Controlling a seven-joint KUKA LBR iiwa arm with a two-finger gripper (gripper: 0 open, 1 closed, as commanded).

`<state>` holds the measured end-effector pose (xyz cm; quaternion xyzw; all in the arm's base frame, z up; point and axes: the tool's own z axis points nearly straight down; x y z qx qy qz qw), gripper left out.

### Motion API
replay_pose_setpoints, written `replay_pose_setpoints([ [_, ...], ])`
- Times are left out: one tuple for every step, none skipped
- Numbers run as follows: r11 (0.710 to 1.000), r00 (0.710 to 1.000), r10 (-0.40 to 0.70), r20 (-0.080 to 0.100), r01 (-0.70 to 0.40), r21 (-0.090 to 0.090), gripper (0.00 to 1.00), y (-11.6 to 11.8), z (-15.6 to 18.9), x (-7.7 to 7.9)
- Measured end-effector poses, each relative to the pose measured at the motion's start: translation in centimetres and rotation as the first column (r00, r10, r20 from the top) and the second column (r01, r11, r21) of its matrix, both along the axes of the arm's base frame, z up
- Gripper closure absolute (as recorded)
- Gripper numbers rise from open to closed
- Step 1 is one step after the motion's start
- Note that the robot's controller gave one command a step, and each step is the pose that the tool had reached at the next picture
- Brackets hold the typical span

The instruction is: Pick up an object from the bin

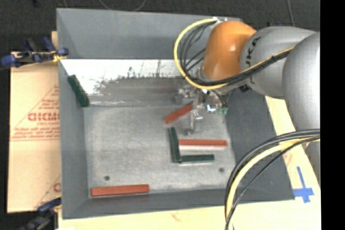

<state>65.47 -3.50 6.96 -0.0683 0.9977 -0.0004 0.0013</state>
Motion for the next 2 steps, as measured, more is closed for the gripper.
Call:
replay_pose_setpoints([
  [1.000, 1.000, 0.000, 0.000, 0.000, 0.000, 0.00, -0.02, 0.02, 0.03],
  [1.000, 1.000, -0.001, 0.000, 0.001, 0.000, 0.00, -0.03, 0.03, 0.05],
])
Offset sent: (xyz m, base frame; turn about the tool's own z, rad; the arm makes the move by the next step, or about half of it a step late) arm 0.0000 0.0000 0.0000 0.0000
